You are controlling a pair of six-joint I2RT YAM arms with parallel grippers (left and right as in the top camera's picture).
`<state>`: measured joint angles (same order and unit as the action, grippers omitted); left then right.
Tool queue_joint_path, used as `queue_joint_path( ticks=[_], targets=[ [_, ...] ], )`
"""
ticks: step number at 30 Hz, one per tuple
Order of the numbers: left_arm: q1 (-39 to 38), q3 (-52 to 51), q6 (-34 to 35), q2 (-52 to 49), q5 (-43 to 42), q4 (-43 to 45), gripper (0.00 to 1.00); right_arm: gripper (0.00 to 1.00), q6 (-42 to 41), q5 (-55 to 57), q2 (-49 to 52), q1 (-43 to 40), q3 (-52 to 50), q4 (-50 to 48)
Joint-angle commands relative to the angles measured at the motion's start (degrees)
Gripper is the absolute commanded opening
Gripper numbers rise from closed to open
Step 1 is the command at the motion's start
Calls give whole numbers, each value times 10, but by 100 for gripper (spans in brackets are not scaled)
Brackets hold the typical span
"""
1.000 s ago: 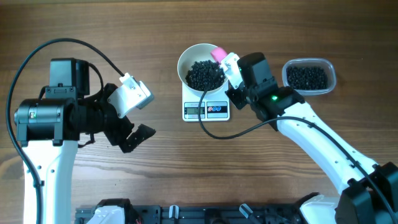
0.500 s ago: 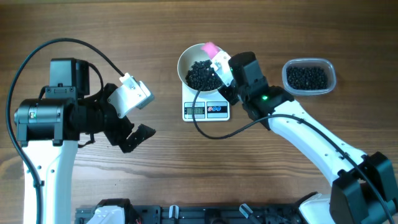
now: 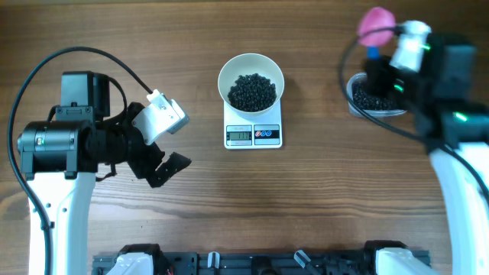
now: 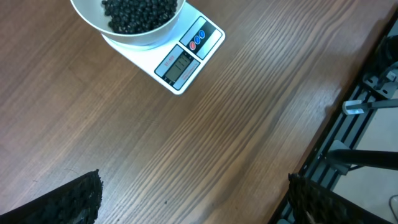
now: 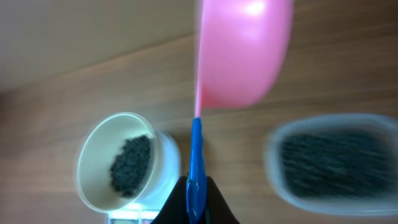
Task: Scoop item into bowl and weigh 150g on scale
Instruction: 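Return the scoop to the tub and scoop more black beans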
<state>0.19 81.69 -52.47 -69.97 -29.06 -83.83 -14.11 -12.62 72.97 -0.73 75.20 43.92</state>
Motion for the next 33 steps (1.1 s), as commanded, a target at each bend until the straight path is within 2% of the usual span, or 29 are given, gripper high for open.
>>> queue_joint_path(
  ticks=[1, 4, 9, 13, 25, 28, 33],
  targets=[
    [3, -2, -11, -2, -11, 0, 100, 4, 144, 62, -27, -85, 7, 123],
    [3, -2, -11, -2, -11, 0, 100, 4, 221, 76, 32, -105, 10, 218],
    [3, -2, -11, -2, -11, 0, 100, 4, 216, 110, 215, -105, 123, 309],
    [3, -2, -11, -2, -11, 0, 100, 4, 231, 188, 275, -105, 169, 287],
    [3, -2, -11, -2, -11, 0, 100, 4, 201, 249, 393, -73, 169, 253],
    [3, -2, -11, -2, -11, 0, 100, 4, 223, 245, 421, -34, 169, 253],
    [3, -2, -11, -2, -11, 0, 100, 4, 283, 150, 433, 0, 169, 264]
  ],
)
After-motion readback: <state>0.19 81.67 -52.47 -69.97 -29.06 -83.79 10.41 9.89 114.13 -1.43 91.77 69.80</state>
